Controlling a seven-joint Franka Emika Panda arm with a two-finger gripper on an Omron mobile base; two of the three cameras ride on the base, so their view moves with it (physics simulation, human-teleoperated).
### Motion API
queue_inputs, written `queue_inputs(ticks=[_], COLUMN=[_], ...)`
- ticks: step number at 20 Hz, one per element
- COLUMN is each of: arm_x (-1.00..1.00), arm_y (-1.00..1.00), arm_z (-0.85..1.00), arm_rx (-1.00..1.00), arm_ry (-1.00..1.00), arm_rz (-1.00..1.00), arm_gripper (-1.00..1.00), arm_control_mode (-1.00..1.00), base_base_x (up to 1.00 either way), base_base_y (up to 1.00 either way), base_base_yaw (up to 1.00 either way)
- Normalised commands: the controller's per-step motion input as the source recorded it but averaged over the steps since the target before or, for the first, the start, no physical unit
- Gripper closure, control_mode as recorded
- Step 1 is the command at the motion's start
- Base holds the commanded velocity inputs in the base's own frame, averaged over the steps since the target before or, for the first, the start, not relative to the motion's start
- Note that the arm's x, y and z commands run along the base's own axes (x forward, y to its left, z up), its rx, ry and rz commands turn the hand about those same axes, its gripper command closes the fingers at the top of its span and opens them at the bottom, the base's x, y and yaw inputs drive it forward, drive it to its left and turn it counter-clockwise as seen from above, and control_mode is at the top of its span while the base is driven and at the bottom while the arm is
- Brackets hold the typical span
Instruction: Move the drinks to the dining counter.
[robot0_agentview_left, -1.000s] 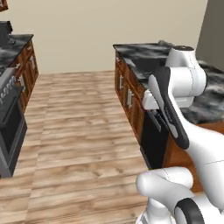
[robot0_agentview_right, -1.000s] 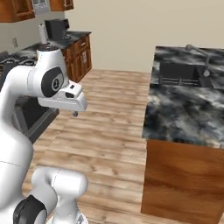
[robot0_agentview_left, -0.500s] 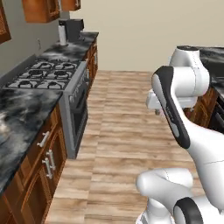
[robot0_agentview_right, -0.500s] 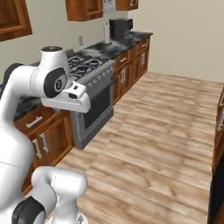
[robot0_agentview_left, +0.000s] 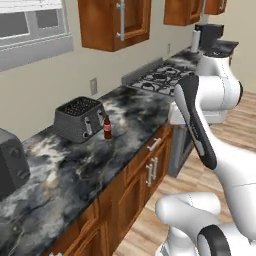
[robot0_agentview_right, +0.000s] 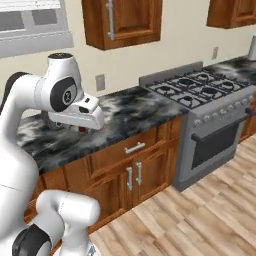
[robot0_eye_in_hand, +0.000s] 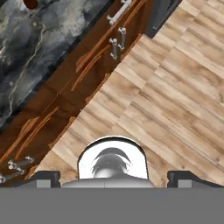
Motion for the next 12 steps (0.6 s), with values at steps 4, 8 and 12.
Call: queue_inputs(ticks=[4, 8, 12], arm_x=[0.0, 0.0, 0.0], arm_y=[0.0, 0.0, 0.0], arm_z=[0.0, 0.0, 0.0], arm_rx=[0.0, 0.0, 0.0], arm_ry=[0.0, 0.0, 0.0], arm_rz=[0.0, 0.0, 0.0], arm_gripper=[-1.0, -1.0, -1.0], arm_control_mode=[1.0, 1.0, 1.0], base_base_x=[0.02, 0.04, -0.17], base_base_y=[0.54, -0.06, -0.95], base_base_yaw=[0.81, 0.69, 0.29])
